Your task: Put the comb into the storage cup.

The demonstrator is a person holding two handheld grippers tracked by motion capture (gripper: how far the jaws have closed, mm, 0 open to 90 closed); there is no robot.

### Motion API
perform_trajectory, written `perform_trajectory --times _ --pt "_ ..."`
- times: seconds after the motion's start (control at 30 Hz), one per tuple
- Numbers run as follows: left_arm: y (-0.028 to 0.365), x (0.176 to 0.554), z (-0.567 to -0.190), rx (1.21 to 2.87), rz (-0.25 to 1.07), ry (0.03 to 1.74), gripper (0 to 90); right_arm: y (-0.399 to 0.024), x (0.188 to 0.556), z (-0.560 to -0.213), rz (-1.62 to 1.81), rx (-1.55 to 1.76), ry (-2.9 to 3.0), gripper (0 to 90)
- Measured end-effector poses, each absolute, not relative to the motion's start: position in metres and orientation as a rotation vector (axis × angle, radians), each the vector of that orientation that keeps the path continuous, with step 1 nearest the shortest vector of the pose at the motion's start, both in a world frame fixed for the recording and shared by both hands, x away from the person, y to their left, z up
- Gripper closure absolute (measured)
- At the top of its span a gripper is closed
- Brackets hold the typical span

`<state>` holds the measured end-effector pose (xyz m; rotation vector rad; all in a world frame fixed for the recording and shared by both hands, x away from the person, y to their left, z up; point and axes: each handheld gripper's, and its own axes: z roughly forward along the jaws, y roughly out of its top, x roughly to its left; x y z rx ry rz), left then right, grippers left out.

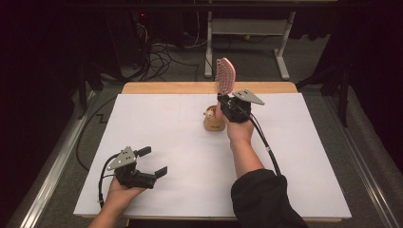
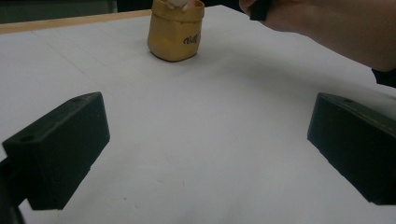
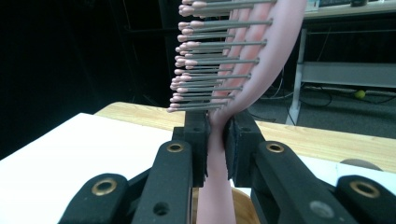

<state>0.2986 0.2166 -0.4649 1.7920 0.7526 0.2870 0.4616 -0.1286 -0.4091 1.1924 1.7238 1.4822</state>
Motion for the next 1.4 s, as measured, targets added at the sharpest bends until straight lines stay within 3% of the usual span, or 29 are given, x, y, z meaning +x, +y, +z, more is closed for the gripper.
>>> perform_trajectory --times 1.4 --pt "0.216 0.3 -0.466 1.797 0.272 0.76 0.0 -0.13 0.457 -0.448 1.495 1.314 1.718 81.5"
